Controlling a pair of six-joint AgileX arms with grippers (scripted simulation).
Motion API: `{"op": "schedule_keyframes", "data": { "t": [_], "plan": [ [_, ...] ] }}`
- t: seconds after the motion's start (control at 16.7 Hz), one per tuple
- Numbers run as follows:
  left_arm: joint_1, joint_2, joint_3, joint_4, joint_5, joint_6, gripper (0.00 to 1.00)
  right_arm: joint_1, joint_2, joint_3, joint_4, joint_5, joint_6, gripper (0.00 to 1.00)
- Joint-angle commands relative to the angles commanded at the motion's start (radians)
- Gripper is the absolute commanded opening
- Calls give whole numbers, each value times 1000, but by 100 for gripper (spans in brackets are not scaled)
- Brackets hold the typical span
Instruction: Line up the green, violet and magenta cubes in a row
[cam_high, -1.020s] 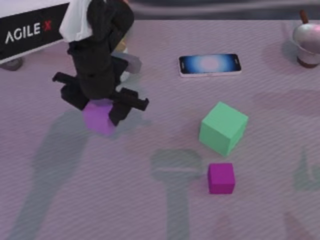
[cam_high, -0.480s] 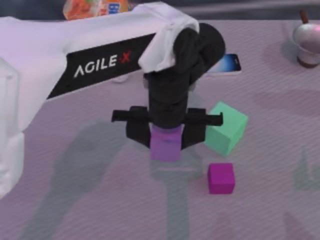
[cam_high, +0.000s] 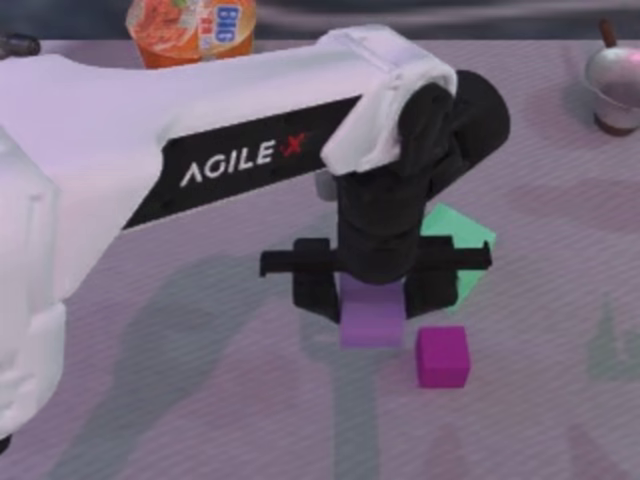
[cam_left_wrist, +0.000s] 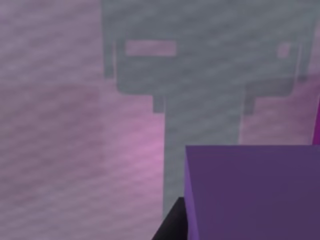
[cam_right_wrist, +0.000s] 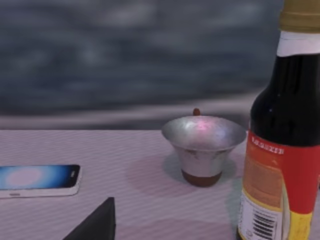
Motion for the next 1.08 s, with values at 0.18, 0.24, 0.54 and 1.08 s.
{"op": "schedule_keyframes", "data": {
  "t": [0.18, 0.24, 0.54, 1.08],
  "plan": [
    [5, 5, -13, 18, 1, 2, 0, 0, 0, 0, 0, 0, 0, 100],
    [6, 9, -28, 39, 1, 1, 0, 0, 0, 0, 0, 0, 0, 100],
    [3, 50, -142, 194, 1, 3, 0, 0, 0, 0, 0, 0, 0, 100],
    [2, 65, -182, 247, 1, 3, 23, 0, 0, 0, 0, 0, 0, 100]
  ]
}}
